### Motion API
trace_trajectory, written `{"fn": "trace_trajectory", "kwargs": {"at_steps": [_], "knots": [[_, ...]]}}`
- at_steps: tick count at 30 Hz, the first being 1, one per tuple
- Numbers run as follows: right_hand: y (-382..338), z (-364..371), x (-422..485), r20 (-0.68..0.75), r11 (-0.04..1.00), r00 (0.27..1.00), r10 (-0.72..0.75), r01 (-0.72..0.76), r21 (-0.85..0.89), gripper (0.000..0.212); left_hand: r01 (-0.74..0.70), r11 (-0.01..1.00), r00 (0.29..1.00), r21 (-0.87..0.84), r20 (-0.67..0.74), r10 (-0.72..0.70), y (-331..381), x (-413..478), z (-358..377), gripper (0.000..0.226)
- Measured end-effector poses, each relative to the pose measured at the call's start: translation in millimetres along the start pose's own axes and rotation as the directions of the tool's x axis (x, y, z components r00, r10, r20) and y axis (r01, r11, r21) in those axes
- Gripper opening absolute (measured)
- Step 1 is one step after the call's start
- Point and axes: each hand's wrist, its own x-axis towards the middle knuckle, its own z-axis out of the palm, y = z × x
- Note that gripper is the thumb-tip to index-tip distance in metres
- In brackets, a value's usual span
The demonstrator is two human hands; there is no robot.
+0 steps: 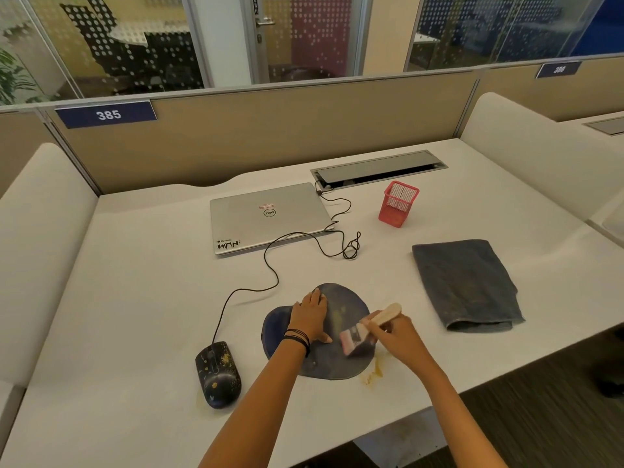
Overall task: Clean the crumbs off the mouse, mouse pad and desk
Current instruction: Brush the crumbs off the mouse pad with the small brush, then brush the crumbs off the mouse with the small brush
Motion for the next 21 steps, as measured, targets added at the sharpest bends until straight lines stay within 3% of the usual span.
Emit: {"fn": "trace_trajectory", "kwargs": {"at_steps": [3, 7, 10, 16, 21], "knots": [[12.0, 2.1, -4.6, 0.014, 0.995, 0.999, 0.031, -0.029, -0.098, 0.02, -0.002, 1.0, 1.0, -0.005, -0.005, 0.002, -1.1, -0.4, 1.3, 0.091], [17.0, -18.2, -2.2, -0.126, 0.959, 0.991, 0.046, -0.079, -0.271, 0.024, 0.004, 1.0, 1.0, -0.014, -0.003, -0.004, -0.5, -1.6, 0.0, 0.091], [15.9, -39.7, 2.9, -0.208, 0.948, 0.978, -0.024, -0.044, -0.315, 0.029, 0.018, 1.0, 1.0, 0.0, 0.003, -0.018, 3.0, -1.8, -2.1, 0.091], [-2.3, -56.9, 4.6, -0.121, 0.988, 0.987, -0.11, 0.096, -0.118, 0.012, 0.022, 0.999, 1.0, -0.028, -0.015, -0.022, 5.1, -5.5, -7.5, 0.079], [-2.5, -57.2, 6.1, -0.08, 0.993, 0.991, -0.11, 0.113, 0.04, 0.017, 0.031, 0.963, 0.993, -0.267, -0.104, -0.061, -6.8, -18.3, -19.6, 0.061]]}}
